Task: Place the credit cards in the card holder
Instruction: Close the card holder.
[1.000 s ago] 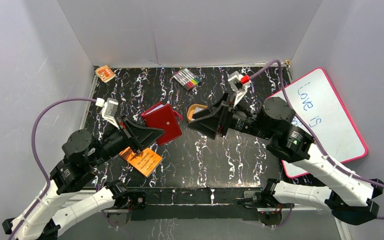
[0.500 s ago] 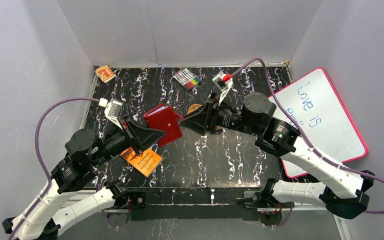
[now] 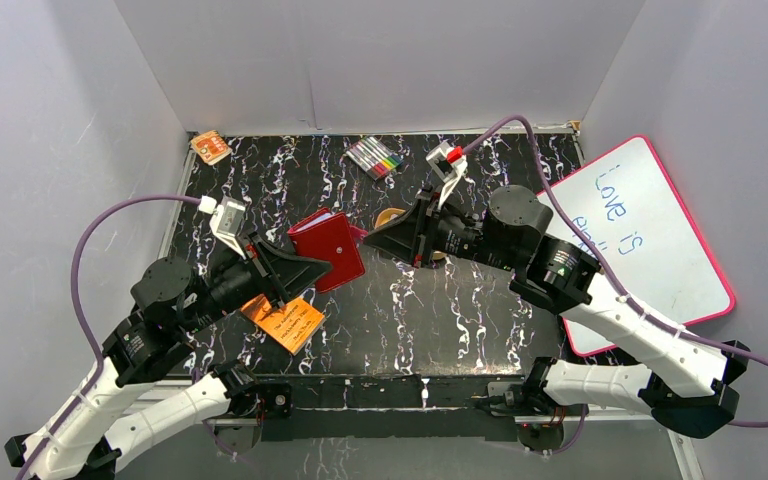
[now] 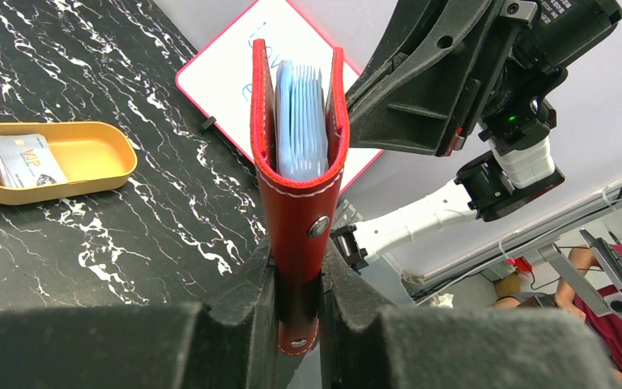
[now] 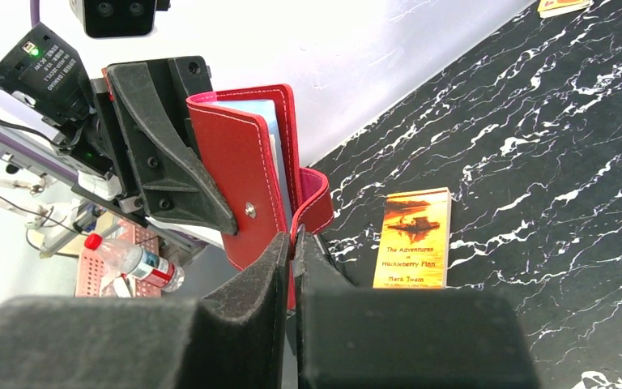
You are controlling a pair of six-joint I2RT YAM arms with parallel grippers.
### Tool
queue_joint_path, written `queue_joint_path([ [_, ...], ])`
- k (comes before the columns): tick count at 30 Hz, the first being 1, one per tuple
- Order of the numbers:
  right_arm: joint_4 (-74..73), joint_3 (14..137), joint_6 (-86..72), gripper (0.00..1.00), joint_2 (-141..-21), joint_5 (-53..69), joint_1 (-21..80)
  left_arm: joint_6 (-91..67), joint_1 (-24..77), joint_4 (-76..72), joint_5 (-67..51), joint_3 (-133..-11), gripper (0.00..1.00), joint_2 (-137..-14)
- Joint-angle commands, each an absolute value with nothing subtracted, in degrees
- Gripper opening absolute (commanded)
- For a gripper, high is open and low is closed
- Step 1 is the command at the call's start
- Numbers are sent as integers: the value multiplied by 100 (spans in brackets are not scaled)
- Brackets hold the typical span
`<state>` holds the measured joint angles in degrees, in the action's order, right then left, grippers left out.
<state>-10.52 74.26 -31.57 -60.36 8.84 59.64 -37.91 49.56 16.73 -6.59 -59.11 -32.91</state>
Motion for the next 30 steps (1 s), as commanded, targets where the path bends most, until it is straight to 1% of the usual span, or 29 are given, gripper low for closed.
queue_joint_path([
  [1,-694,7623,-3125,9,-5885,791,5959,-3709,4949,1422,-738,-6082,0,-3267],
  [4,-707,7619,-3076,0,-5853,791,5957,-3700,4948,1448,-723,-6088,0,-3270],
  [7,-818,7730,-2895,0,-5902,933,5956,-3707,4948,1505,-654,-6134,0,-3300],
  [11,-1436,8257,-2448,0,-6197,1278,5958,-3752,4948,1783,-393,-6335,0,-3499],
  [19,-1996,8719,-1996,0,-6529,1460,5958,-3784,4948,2099,-87,-6723,0,-3973],
  [30,-2408,8869,-1715,0,-6887,1510,5959,-3823,4948,2169,-119,-6923,0,-4187],
])
